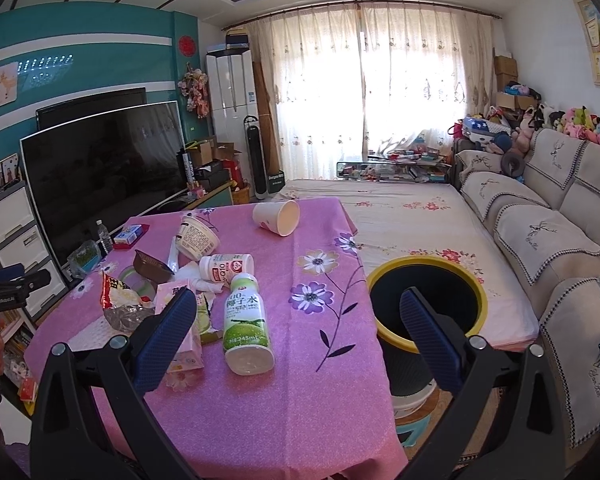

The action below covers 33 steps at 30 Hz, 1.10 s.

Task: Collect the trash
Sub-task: 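Grasp the white paper cup with the right tool and lift it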

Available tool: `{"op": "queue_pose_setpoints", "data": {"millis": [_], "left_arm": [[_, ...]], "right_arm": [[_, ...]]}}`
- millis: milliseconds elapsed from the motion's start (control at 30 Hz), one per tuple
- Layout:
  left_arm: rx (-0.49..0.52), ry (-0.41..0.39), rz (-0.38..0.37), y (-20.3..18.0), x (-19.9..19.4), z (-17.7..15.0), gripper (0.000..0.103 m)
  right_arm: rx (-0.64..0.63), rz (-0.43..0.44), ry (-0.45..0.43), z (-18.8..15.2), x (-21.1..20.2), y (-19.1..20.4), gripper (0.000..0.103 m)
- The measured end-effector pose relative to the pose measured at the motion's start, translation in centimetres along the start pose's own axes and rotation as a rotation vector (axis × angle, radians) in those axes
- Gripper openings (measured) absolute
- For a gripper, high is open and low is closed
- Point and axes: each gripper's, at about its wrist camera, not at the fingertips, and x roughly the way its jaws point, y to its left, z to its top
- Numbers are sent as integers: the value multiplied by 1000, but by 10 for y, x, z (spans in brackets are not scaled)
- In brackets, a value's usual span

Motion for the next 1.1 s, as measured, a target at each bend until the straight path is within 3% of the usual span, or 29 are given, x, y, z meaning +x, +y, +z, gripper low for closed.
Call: {"op": "queue_pose_setpoints", "data": {"millis": [200,400,600,767,933,1100], "left_arm": [[19,-37,32,11,46,42,99],[19,-38,29,16,120,89,99],[-5,-55,59,24,197,120,99],[-45,-44,47,34,241,126,99],[-53,10,15,38,269,115,99],[-45,22,-2,34,272,106,99]], "right_arm": [[-40,157,61,36,48,-3,97],[-72,207,138,74,142,-2,97],[-81,218,248,98,264,2,75],[-112,195,339,105,349,10,67],[-118,186,419,101,405,17,65],[-108,210,456,99,426,26,43]]}}
